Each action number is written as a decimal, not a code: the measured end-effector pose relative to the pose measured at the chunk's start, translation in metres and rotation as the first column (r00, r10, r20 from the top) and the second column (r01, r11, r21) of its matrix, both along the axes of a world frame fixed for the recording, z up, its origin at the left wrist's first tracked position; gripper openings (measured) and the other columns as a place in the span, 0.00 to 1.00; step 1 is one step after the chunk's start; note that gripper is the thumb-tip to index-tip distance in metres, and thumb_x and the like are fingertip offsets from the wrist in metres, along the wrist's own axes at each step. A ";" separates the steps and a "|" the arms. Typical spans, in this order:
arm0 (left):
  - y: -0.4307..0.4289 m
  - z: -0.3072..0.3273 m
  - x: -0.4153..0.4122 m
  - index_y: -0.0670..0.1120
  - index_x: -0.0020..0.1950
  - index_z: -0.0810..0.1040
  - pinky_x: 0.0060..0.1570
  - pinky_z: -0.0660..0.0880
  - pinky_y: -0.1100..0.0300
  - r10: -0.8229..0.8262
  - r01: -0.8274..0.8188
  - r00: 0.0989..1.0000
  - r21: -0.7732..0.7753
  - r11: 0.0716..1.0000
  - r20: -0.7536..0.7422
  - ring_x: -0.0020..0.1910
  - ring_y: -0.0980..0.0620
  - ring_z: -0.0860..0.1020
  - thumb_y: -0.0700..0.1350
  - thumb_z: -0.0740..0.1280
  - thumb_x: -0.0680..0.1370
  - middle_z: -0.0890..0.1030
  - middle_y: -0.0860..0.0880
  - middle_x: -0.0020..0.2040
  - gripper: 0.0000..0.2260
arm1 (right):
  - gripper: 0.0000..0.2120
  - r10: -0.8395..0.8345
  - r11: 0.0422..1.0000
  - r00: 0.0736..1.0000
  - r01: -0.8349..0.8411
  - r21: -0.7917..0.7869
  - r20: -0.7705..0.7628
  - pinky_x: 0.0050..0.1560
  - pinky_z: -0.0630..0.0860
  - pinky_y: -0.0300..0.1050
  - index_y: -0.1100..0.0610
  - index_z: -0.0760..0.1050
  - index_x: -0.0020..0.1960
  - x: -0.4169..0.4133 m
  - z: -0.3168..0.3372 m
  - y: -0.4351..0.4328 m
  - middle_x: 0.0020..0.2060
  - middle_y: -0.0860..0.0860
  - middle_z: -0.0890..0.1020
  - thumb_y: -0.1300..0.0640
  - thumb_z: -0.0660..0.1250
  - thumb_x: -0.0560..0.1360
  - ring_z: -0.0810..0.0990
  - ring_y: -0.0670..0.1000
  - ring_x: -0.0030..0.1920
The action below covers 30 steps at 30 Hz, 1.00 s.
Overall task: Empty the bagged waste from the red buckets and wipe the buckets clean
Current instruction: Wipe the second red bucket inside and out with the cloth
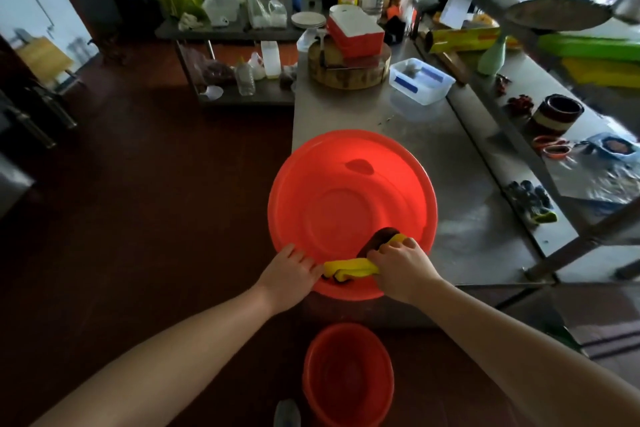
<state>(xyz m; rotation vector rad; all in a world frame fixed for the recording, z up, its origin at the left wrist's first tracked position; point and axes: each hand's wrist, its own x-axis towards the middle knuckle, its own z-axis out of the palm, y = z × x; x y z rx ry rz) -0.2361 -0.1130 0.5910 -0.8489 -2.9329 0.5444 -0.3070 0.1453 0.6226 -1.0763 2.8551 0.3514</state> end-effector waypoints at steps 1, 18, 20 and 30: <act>-0.002 0.001 0.002 0.50 0.56 0.81 0.57 0.74 0.47 -0.011 0.011 1.000 -0.005 1.000 0.026 0.48 0.45 0.81 0.56 0.64 0.76 0.84 0.49 0.47 0.15 | 0.15 0.002 1.000 1.000 -0.002 0.003 0.002 0.57 0.71 0.52 0.47 0.77 0.58 0.002 -0.004 0.001 0.51 0.48 0.83 0.45 0.61 0.75 0.82 0.55 0.53; -0.026 0.006 -0.005 0.47 0.55 0.83 0.69 0.49 0.23 -0.128 0.126 0.991 0.060 0.990 0.031 0.62 0.44 0.76 0.74 0.57 0.73 0.82 0.49 0.49 0.34 | 0.18 -0.185 0.976 0.972 0.165 0.142 0.144 0.63 0.66 0.54 0.45 0.71 0.67 -0.008 -0.029 0.010 0.60 0.50 0.78 0.48 0.59 0.78 0.74 0.58 0.63; -0.025 0.005 -0.005 0.47 0.53 0.83 0.70 0.49 0.23 -0.134 0.132 0.991 0.088 0.987 0.021 0.60 0.45 0.77 0.74 0.58 0.73 0.82 0.49 0.47 0.33 | 0.19 -0.198 0.969 0.965 0.167 0.180 0.172 0.64 0.65 0.55 0.45 0.71 0.68 -0.006 -0.033 0.006 0.61 0.51 0.77 0.46 0.59 0.78 0.73 0.59 0.64; -0.015 -0.018 0.007 0.45 0.52 0.84 0.71 0.55 0.26 -0.093 0.096 0.995 0.129 0.987 -0.025 0.51 0.44 0.79 0.73 0.60 0.74 0.82 0.47 0.44 0.32 | 0.21 -0.204 0.977 0.867 0.211 0.035 0.454 0.69 0.65 0.51 0.49 0.68 0.74 0.012 -0.054 -0.035 0.69 0.54 0.75 0.51 0.54 0.81 0.72 0.56 0.70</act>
